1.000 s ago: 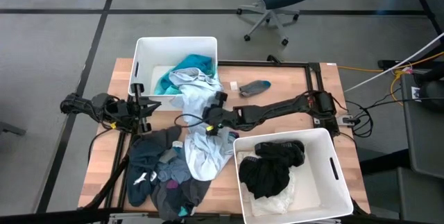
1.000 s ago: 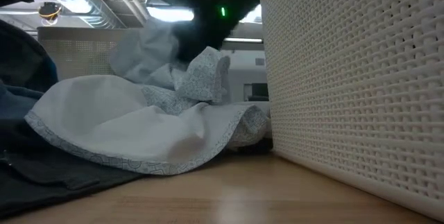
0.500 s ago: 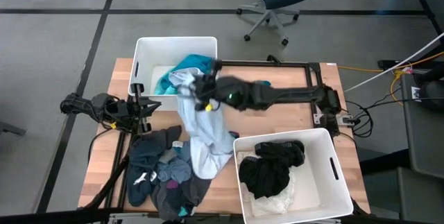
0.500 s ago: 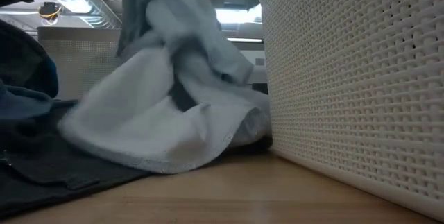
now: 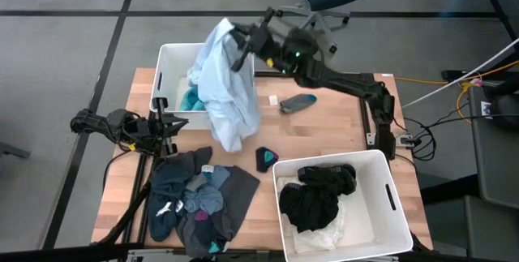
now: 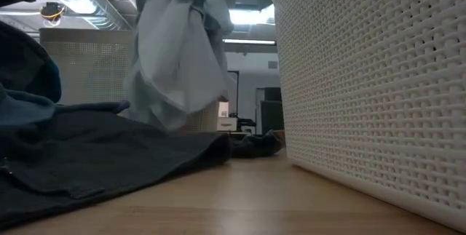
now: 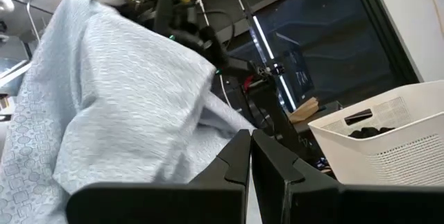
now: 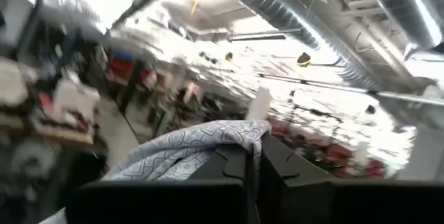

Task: Sort clothes
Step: Put the gray polo shirt into the top white laundry bin

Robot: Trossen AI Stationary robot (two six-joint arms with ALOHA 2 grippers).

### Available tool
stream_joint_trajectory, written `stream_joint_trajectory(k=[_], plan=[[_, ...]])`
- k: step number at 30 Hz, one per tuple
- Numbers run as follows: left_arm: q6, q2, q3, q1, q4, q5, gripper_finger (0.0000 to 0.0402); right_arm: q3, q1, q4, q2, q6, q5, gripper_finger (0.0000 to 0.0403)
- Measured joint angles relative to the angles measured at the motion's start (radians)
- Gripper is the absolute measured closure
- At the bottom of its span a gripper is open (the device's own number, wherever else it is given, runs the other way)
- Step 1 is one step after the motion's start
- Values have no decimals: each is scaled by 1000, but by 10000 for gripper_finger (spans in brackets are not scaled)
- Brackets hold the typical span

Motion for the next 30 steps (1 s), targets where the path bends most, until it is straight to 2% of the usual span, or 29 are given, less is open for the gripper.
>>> stream_joint_trajectory(k=[2,6,13,17,21,24,30], plan=[[4,0,0,0,1,0,396,1,-30,33,24,83,-30,394],[7,0,0,0,1,0,396,0,-67,-39,82,192,-38,394],[4,0,0,0,0,0,396,-1,-67,-268,194,210,-40,393],[4,0,0,0,-1,0,396,-2,-68,-373,217,239,-41,383],[-30,0,0,0,-10,0,396,-2,-61,-461,215,261,-35,326],[-36,0,0,0,-23,0,396,0,-42,-531,193,270,21,266],[-26,0,0,0,-31,0,396,136,37,-828,124,208,128,173]])
